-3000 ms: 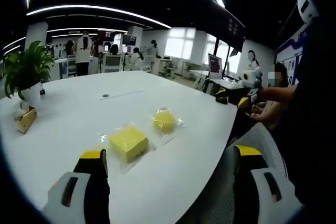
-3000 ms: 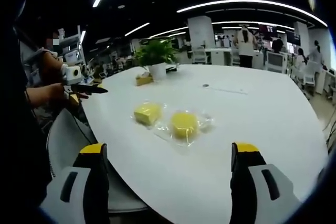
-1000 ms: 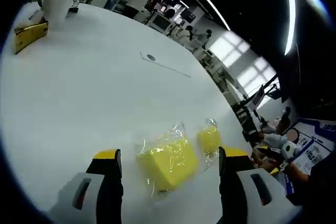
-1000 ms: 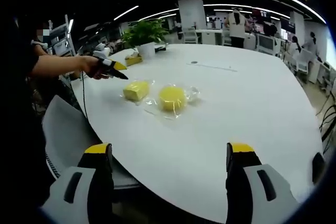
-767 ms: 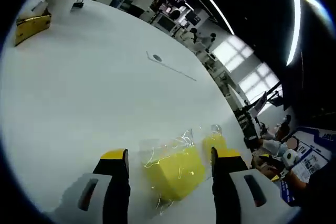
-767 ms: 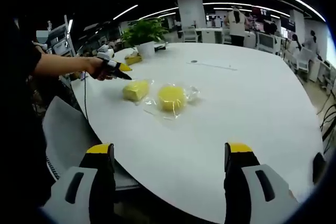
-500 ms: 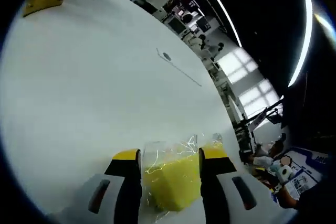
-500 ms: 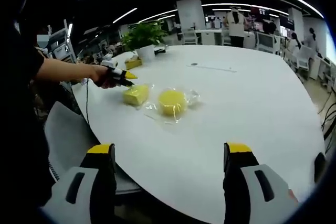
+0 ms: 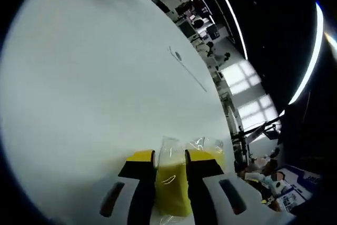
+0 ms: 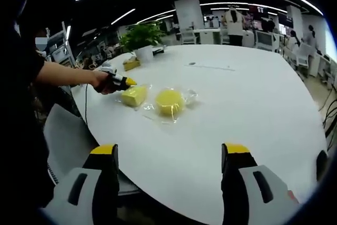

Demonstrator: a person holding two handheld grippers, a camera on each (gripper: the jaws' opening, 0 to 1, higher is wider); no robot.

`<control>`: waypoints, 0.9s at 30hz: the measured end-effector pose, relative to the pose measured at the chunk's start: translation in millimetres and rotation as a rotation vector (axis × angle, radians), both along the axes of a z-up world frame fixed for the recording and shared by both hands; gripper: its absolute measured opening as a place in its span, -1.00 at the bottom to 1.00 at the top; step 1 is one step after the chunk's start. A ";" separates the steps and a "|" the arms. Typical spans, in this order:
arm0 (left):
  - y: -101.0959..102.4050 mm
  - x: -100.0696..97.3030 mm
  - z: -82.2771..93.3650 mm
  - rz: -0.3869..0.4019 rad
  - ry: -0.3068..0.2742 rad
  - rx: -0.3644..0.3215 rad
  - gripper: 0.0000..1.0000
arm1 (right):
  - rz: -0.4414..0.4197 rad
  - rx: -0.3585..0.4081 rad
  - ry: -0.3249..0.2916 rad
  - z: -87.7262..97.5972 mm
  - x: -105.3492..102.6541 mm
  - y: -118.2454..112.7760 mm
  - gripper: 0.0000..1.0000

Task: Compare the silicone blocks by pressing each to a similar depth, holding the contact briefly, and releasing to observe deformation and rebound differences across the visible hardness samples.

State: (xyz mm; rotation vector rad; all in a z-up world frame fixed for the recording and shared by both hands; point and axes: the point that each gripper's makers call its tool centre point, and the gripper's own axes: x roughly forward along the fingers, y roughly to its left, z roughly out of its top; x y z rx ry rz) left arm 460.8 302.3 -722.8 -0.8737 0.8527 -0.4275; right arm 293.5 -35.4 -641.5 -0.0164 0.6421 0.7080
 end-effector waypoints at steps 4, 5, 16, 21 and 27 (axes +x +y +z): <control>-1.6 0.3 0.5 -0.006 -0.014 -0.007 -0.62 | -0.005 -0.027 -0.018 0.0 2.9 -4.0 0.54; -1.5 0.8 0.6 -0.005 -0.016 -0.011 -0.63 | -0.010 -0.017 -0.017 2.0 4.0 -4.6 0.54; -5.1 1.6 2.5 -0.003 -0.028 -0.043 -0.83 | -0.019 -0.021 -0.021 5.3 5.7 -10.8 0.50; -3.8 5.1 8.0 0.031 -0.027 -0.094 -1.00 | 0.000 -0.039 -0.012 0.7 1.8 -7.6 0.49; -3.2 4.6 7.2 0.022 -0.029 -0.084 -1.00 | 0.006 -0.047 -0.009 0.6 0.4 -7.1 0.47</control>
